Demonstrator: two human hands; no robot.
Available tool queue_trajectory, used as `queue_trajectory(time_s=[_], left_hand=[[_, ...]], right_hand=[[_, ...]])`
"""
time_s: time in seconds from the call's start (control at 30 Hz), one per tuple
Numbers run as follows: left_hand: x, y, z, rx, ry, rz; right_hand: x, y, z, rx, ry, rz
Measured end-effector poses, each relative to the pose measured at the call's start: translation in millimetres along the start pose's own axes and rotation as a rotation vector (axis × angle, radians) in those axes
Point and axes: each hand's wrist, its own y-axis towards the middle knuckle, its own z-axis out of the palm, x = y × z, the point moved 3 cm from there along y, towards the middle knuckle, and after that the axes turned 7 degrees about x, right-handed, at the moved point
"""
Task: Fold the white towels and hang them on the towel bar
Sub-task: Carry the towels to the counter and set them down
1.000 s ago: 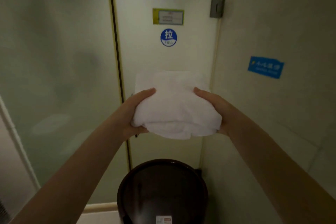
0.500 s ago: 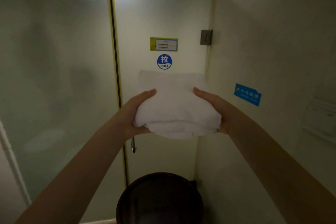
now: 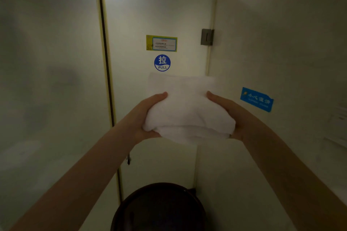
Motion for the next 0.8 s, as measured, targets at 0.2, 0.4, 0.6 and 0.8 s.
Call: queue_trajectory(time_s=[0.2, 0.4, 0.6, 0.8], left_hand=[[-3.9, 26.6, -21.4, 0.001, 0.458, 0.263], [5.2, 70.6, -4.9, 0.074, 0.006, -0.017], [6.9, 111.6, 3.7, 0.059, 0.018, 0.005], [12.3, 150.1, 9.4, 0.159, 0.03, -0.004]], right_hand=[[-0.5, 22.4, -22.9, -0.067, -0.034, 0.02], [3.3, 42.3, -54.3, -0.076, -0.073, 0.022], [12.6, 55.9, -87.0, -0.087, -0.093, -0.01], [18.6, 64.4, -112.7, -0.198, -0.069, -0.051]])
